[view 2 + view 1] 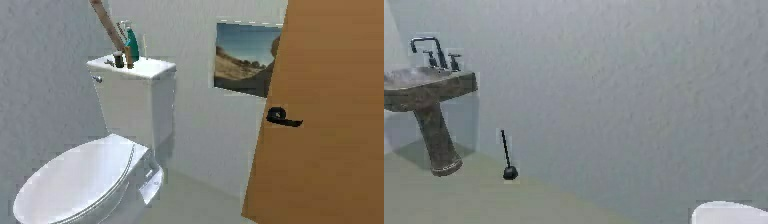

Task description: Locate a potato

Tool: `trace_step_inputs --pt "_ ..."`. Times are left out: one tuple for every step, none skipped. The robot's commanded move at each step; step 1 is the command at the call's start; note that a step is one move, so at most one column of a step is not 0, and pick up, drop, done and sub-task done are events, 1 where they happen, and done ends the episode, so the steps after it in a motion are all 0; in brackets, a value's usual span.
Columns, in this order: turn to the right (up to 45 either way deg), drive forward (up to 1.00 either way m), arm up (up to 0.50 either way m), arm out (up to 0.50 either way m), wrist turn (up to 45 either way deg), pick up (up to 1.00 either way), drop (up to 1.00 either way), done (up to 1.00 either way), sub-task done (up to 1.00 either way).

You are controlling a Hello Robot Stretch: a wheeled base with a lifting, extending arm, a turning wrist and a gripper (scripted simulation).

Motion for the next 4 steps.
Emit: trace_step_inputs --pt "-15.0 0.00 0.00 0.00 0.0 0.00 0.00 0.00 0.00" --pt "0.0 0.85 0.00 0.00 0.0 0.00 0.00 0.00 0.00" --pt "-45.0 0.00 0.00 0.00 0.0 0.00 0.00 0.00 0.00" --pt "-21.0 0.00 0.00 0.00 0.0 0.00 0.00 0.00 0.00"
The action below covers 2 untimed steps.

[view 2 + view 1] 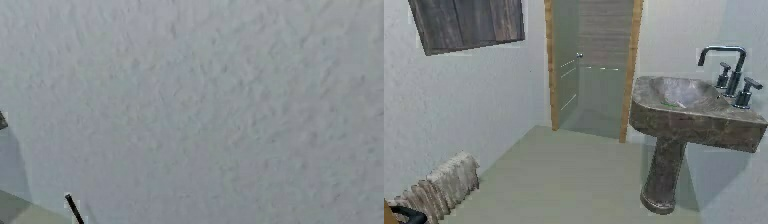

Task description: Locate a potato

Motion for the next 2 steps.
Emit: trace_step_inputs --pt "0.0 0.50 0.00 0.00 0.0 0.00 0.00 0.00 0.00" --pt "-21.0 0.00 0.00 0.00 0.0 0.00 0.00 0.00 0.00"
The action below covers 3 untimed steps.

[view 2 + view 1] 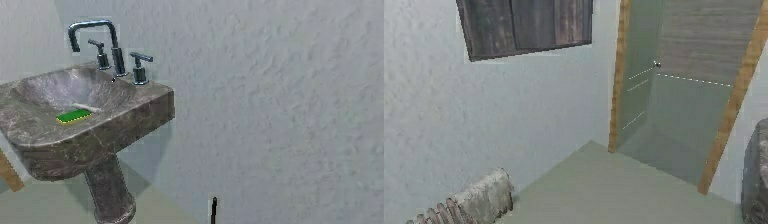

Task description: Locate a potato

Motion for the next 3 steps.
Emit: trace_step_inputs --pt "-3.0 0.00 0.00 0.00 0.0 0.00 0.00 0.00 0.00" --pt "0.0 0.40 0.00 0.00 0.0 0.00 0.00 0.00 0.00" --pt "36.0 0.00 0.00 0.00 0.0 0.00 0.00 0.00 0.00"
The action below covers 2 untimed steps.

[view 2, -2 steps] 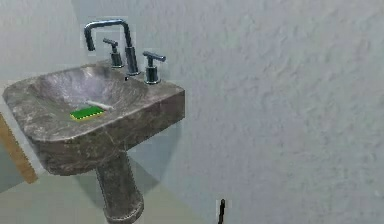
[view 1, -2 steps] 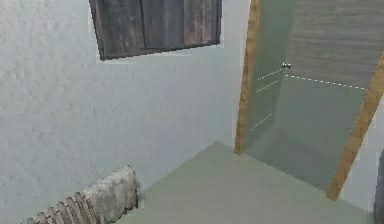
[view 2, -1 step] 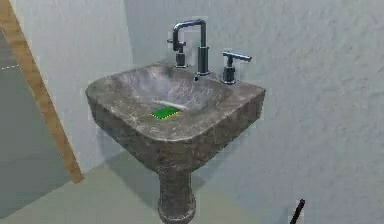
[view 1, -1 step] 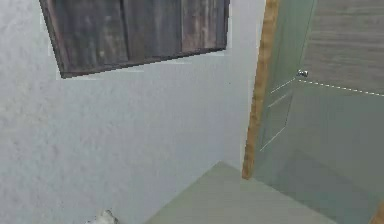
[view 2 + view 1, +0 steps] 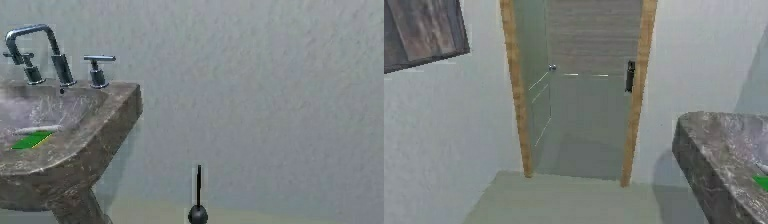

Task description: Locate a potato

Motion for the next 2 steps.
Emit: trace_step_inputs --pt "0.0 1.00 0.00 0.00 0.0 0.00 0.00 0.00 0.00" --pt "0.0 0.50 0.00 0.00 0.0 0.00 0.00 0.00 0.00"
